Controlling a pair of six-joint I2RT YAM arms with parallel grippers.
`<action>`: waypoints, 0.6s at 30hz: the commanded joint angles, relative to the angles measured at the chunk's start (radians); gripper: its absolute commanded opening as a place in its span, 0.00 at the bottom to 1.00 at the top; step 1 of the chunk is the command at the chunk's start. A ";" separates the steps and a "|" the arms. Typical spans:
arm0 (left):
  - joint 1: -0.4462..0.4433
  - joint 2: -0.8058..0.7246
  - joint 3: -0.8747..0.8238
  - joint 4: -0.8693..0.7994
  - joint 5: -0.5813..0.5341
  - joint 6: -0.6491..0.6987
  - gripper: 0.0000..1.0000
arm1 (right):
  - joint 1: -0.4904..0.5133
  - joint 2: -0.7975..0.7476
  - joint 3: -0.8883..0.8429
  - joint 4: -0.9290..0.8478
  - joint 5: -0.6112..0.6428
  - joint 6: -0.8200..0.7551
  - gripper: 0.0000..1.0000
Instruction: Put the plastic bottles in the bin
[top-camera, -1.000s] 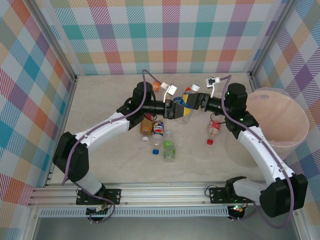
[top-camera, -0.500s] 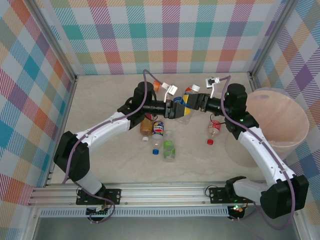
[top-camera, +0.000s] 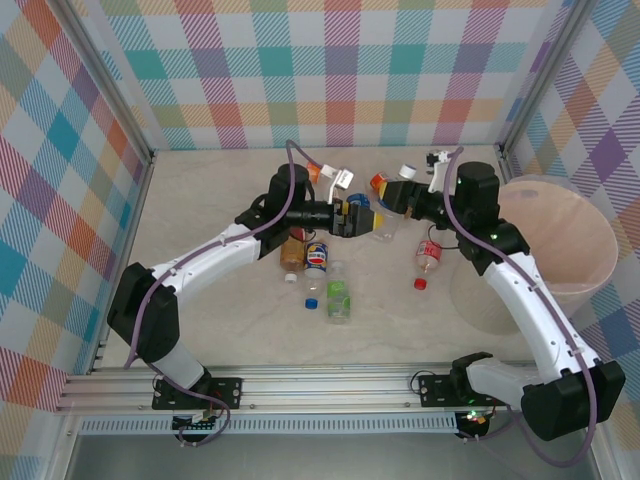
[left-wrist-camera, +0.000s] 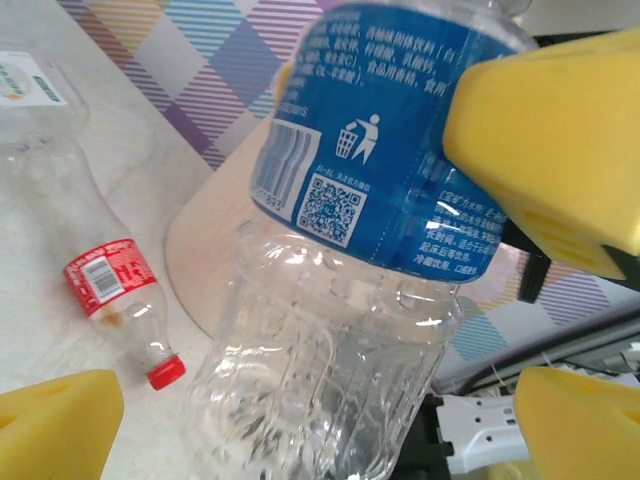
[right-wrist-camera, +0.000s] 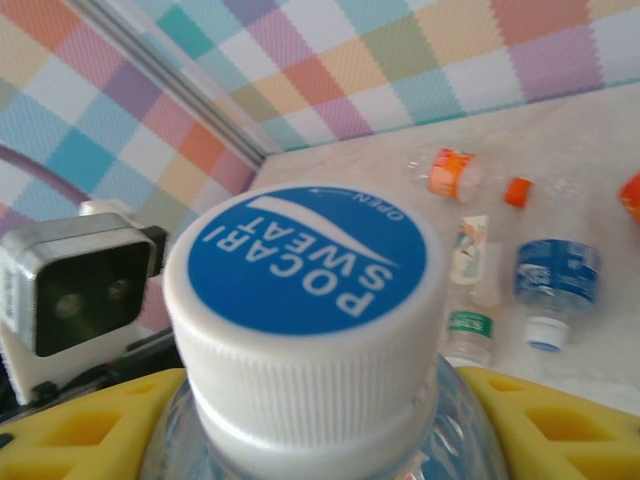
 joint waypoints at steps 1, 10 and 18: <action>0.018 -0.074 -0.044 0.000 -0.080 0.031 1.00 | -0.002 -0.017 0.078 -0.116 0.113 -0.069 0.44; 0.033 -0.187 -0.157 -0.031 -0.417 0.065 1.00 | -0.007 -0.037 0.234 -0.297 0.300 -0.238 0.44; 0.033 -0.192 -0.181 -0.118 -0.661 0.049 1.00 | -0.015 -0.034 0.412 -0.378 0.448 -0.346 0.43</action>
